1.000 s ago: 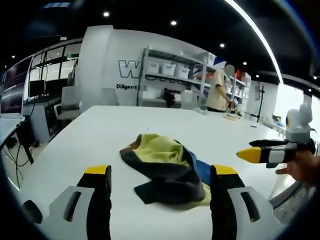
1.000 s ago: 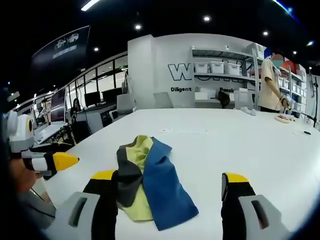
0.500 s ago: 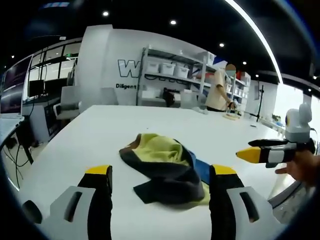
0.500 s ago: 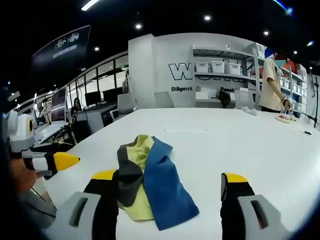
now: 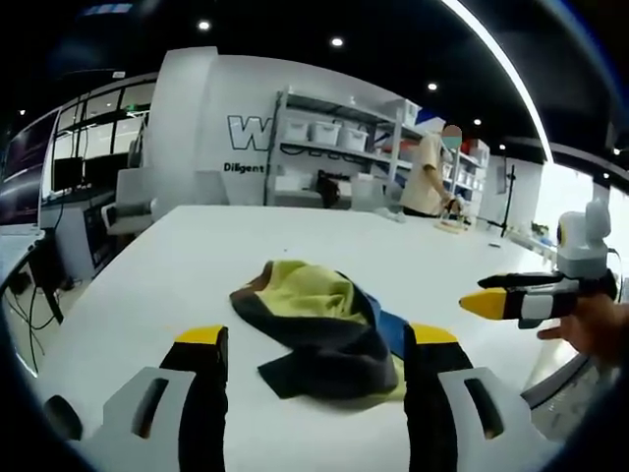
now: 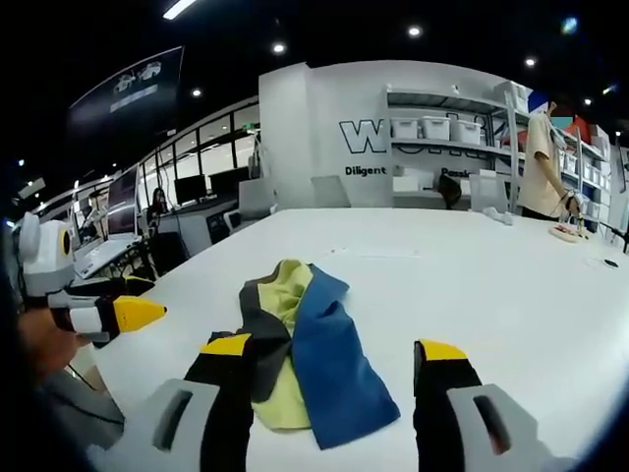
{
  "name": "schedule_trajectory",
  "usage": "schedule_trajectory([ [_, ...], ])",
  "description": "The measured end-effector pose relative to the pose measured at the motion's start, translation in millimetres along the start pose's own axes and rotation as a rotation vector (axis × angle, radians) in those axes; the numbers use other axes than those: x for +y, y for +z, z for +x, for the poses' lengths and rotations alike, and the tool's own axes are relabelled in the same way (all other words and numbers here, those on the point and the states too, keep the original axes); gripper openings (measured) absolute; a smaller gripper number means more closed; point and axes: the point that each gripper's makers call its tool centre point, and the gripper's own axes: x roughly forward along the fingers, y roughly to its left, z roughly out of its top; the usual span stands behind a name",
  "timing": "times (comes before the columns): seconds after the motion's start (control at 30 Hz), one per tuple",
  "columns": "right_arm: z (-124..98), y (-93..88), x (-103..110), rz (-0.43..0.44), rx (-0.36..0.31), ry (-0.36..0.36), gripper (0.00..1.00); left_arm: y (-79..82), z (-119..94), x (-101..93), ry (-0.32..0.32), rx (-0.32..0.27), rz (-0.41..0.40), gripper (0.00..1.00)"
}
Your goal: Fold the garment on the visible template until the final outline fits inside the template.
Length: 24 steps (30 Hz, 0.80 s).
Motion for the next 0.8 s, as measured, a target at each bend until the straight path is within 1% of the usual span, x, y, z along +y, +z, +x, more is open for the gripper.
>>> schedule_trajectory([
  [0.07,0.2,-0.6,0.5,-0.001,0.004,0.002,0.6,0.7,-0.3,-0.3,0.0,-0.003,0.003,0.65],
  [0.17,0.4,-1.1,0.7,-0.01,0.007,0.004,0.58,1.3,-0.7,-0.4,0.0,-0.005,0.009,0.64],
  [0.23,-0.3,-0.4,1.9,-0.016,0.006,0.006,0.54,1.4,-0.8,-0.4,0.0,-0.004,0.012,0.62],
  [0.37,0.6,2.4,7.0,-0.026,0.008,0.018,0.55,2.4,-1.9,-1.8,-0.002,-0.003,0.006,0.63],
  [0.43,2.2,4.4,8.9,-0.03,0.012,0.025,0.54,2.5,-2.3,-2.3,-0.001,0.002,0.013,0.61],
  [0.6,12.0,7.6,9.7,-0.045,0.025,0.036,0.54,3.0,-0.7,-3.7,-0.003,0.016,0.007,0.61],
  [0.7,16.0,6.5,8.7,-0.04,0.038,0.037,0.54,5.0,0.5,-1.0,0.003,0.02,-0.009,0.6],
  [0.8,20.0,8.1,10.0,-0.05,0.039,0.042,0.53,5.4,3.7,2.4,0.011,0.021,-0.005,0.6],
])
